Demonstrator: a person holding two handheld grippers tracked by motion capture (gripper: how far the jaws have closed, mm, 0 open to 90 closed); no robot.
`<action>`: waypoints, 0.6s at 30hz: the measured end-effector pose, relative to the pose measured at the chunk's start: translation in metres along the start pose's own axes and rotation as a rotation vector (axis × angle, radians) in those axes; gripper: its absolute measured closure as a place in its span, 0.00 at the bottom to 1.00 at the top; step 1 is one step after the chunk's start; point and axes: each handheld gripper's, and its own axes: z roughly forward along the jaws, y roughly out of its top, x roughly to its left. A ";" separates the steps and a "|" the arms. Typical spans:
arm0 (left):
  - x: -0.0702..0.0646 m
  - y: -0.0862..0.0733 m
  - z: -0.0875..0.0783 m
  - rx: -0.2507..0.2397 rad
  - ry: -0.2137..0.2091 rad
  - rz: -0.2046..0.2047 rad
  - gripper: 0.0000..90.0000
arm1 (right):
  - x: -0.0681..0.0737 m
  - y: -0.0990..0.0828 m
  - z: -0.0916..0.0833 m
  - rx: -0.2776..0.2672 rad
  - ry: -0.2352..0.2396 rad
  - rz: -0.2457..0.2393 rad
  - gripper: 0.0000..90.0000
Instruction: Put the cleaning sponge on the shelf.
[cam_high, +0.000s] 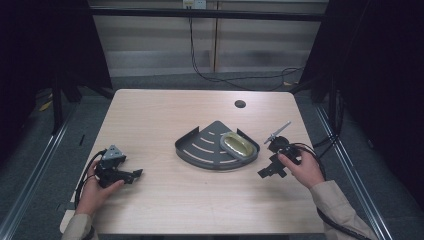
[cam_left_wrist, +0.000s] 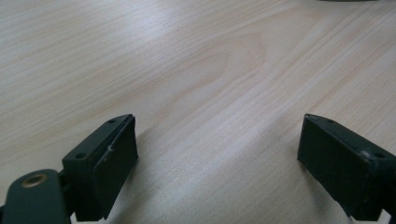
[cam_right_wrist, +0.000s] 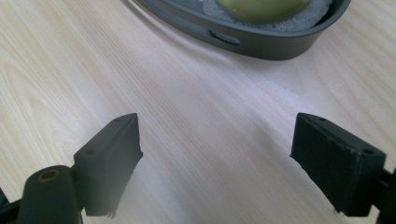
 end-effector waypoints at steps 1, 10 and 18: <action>0.000 0.000 0.000 0.000 0.000 0.000 0.13 | -0.001 -0.001 0.001 -0.006 0.002 -0.002 0.17; 0.000 0.000 0.000 0.000 0.000 0.000 0.13 | -0.003 -0.013 0.007 -0.027 0.015 0.015 0.17; 0.000 0.000 0.000 0.000 0.000 0.000 0.13 | -0.005 -0.024 0.015 -0.035 0.023 0.026 0.17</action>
